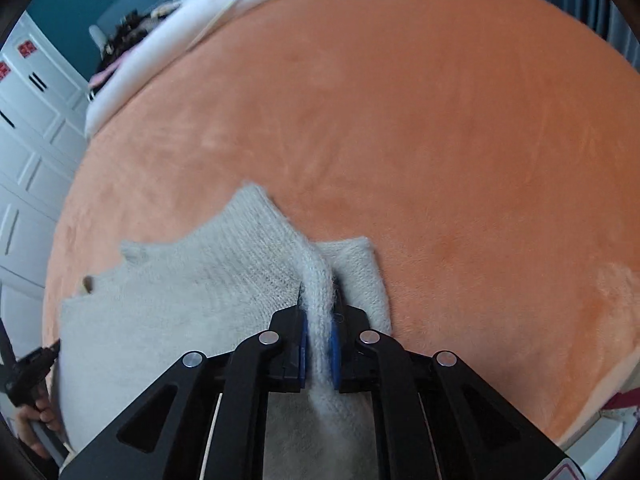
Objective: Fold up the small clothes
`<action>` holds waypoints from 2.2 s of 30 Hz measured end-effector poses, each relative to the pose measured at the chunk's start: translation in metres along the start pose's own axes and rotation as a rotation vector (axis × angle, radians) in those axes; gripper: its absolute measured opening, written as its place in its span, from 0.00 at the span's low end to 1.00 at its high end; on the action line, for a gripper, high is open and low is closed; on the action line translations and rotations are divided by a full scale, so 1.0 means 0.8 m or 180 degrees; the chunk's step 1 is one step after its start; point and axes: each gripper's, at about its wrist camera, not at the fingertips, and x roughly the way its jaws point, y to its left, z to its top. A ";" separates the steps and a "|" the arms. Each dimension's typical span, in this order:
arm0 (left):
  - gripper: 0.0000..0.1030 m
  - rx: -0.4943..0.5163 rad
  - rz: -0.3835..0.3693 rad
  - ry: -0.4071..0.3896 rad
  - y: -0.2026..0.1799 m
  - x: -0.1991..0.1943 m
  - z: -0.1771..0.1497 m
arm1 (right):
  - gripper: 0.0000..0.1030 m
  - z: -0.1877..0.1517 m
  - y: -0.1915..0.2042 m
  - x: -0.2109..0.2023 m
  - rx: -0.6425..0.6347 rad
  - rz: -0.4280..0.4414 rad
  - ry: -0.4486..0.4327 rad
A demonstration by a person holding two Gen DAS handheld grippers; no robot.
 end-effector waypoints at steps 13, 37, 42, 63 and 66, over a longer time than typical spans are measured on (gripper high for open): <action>0.29 0.0467 -0.0166 0.0287 -0.043 -0.058 -0.150 | 0.27 -0.200 0.087 -0.014 -0.0837 0.0264 0.0441; 0.24 -0.0946 -0.0742 0.0266 0.097 -0.070 -0.155 | 0.28 -0.209 0.250 0.031 -0.1417 0.0659 0.0866; 0.21 -0.0605 -0.1000 -0.0122 0.046 -0.143 -0.129 | 0.28 -0.209 0.239 0.030 -0.1365 0.0748 0.0819; 0.63 0.1976 -0.1357 -0.0102 -0.335 -0.169 -0.267 | 0.64 -0.140 -0.109 -0.175 0.0094 0.0706 -0.0137; 0.75 0.2130 -0.1136 -0.0280 -0.305 -0.180 -0.275 | 0.69 -0.136 -0.097 -0.181 0.0003 0.0885 -0.0115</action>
